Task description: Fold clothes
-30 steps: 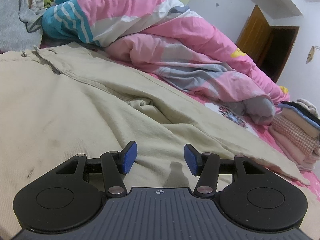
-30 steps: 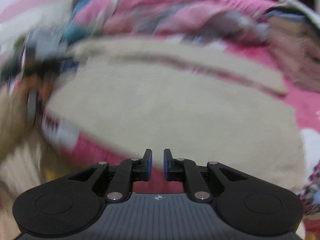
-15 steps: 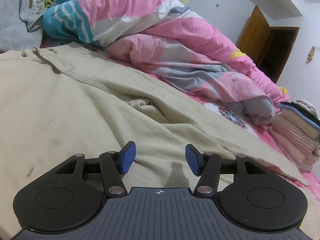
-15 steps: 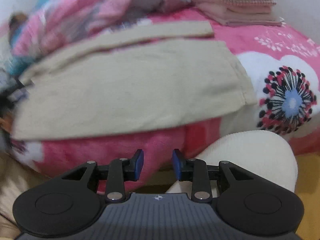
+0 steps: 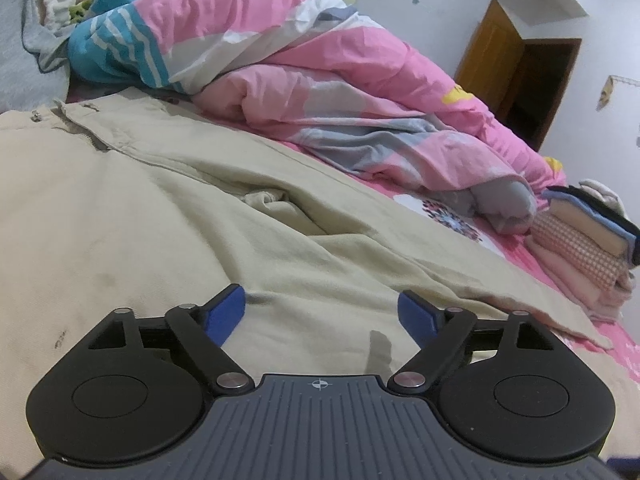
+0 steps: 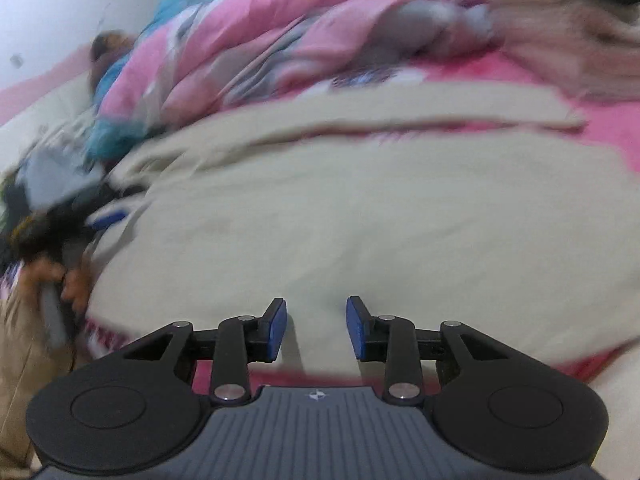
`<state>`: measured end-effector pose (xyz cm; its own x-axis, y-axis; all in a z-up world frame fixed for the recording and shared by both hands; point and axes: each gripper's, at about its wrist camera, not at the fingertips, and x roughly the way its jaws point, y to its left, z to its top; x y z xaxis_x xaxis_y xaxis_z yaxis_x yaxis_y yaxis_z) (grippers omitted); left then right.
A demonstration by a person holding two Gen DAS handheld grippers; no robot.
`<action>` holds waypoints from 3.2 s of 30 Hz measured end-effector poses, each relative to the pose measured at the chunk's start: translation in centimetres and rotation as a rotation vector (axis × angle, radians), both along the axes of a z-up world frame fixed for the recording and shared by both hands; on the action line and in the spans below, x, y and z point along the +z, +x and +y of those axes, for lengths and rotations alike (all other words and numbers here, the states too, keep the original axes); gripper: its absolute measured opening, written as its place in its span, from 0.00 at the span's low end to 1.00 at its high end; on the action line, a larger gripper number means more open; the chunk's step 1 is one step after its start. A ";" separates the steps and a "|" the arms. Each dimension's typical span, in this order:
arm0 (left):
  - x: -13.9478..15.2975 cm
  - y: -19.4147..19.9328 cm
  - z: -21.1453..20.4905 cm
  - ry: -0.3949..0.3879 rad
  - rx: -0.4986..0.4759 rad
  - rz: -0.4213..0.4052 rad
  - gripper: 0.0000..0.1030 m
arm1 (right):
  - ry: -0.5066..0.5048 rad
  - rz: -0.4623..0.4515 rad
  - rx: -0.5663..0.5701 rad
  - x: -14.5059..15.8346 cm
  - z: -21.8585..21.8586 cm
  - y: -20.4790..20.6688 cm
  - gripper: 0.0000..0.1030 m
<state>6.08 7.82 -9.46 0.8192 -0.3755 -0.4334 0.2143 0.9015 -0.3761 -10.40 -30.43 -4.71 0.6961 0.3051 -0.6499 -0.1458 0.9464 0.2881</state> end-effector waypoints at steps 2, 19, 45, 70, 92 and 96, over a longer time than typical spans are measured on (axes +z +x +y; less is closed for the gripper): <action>0.1 -0.2 -0.2 0.009 -0.006 -0.002 0.91 | 0.060 0.026 0.140 0.3 1.0 -0.7 0.42; 0.2 -1.0 -3.5 0.259 0.028 0.016 1.00 | -0.206 -0.036 -0.166 1.3 2.9 5.5 0.69; 0.4 -0.6 -5.2 0.380 0.011 0.076 1.00 | -0.309 -0.025 -0.183 0.1 5.9 5.4 1.00; 0.4 -0.3 -5.5 0.401 0.028 0.104 1.00 | -0.329 -0.086 -0.180 -0.4 6.5 7.1 1.00; 0.4 -0.4 -5.5 0.406 0.027 0.101 1.00 | -0.333 -0.049 -0.133 -0.2 6.5 2.6 1.00; 0.4 -0.4 -5.5 0.406 0.027 0.101 1.00 | -0.335 -0.049 -0.132 -0.2 6.5 2.7 1.00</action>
